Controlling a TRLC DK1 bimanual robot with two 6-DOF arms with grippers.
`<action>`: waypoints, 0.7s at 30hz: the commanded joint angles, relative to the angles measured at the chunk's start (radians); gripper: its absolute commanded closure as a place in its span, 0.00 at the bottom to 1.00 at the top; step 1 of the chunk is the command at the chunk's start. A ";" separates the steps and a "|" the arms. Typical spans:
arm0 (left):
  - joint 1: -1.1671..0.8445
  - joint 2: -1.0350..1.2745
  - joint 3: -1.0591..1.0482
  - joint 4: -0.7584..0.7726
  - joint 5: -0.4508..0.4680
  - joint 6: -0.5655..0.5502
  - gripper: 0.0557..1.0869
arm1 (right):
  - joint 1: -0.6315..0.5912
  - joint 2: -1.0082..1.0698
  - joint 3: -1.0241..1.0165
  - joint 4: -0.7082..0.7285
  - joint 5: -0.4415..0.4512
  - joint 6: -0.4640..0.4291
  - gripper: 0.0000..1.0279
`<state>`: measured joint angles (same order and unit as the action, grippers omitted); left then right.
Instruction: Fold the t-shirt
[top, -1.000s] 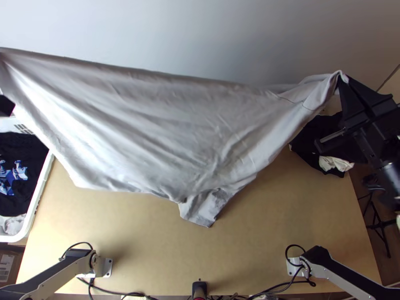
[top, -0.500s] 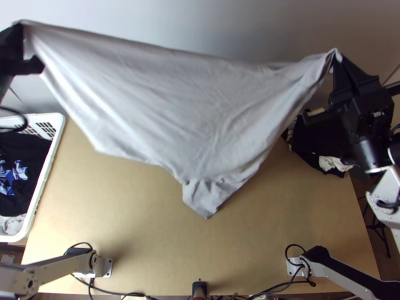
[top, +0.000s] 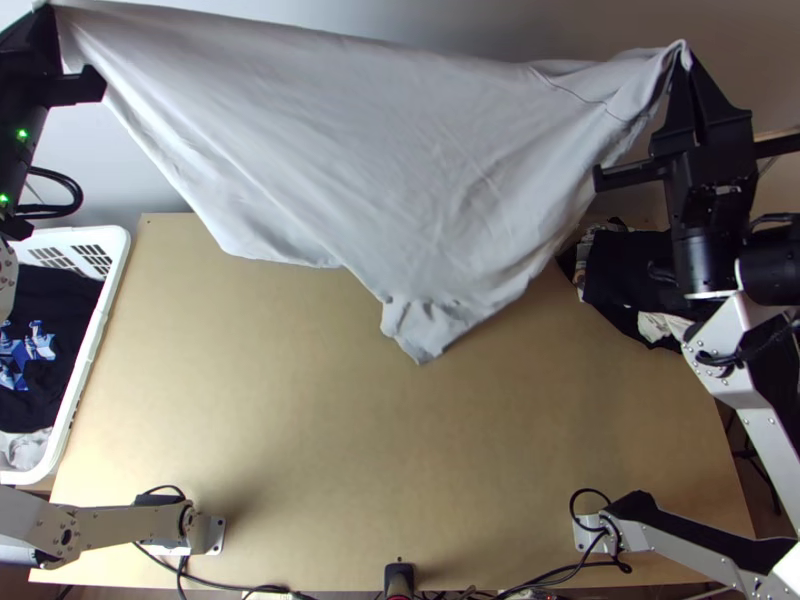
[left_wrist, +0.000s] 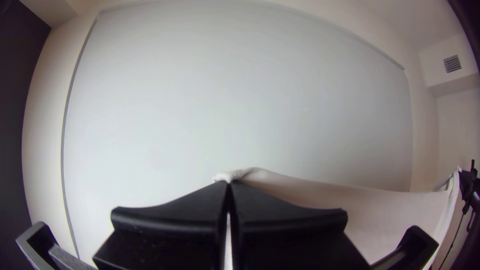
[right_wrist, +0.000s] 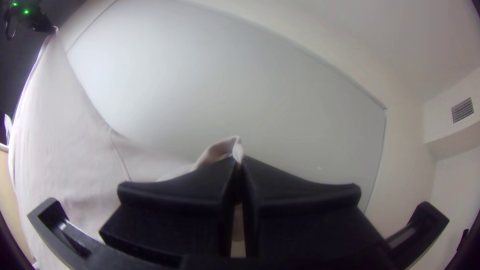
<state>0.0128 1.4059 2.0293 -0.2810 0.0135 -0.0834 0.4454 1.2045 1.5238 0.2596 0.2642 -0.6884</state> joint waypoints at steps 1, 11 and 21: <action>0.003 -0.064 -0.119 0.023 -0.001 -0.004 0.97 | 0.018 -0.010 -0.017 0.001 0.013 -0.013 0.97; -0.077 -0.403 -0.560 0.002 0.017 0.085 0.97 | 0.102 -0.246 -0.225 -0.336 0.018 0.093 0.97; -0.085 -0.501 -0.497 -0.086 0.016 0.071 0.97 | 0.131 -0.318 -0.154 -0.390 0.052 0.118 0.97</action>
<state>-0.0639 0.9817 1.5188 -0.3168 0.0315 -0.0097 0.5541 0.9390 1.3334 -0.0818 0.2974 -0.5831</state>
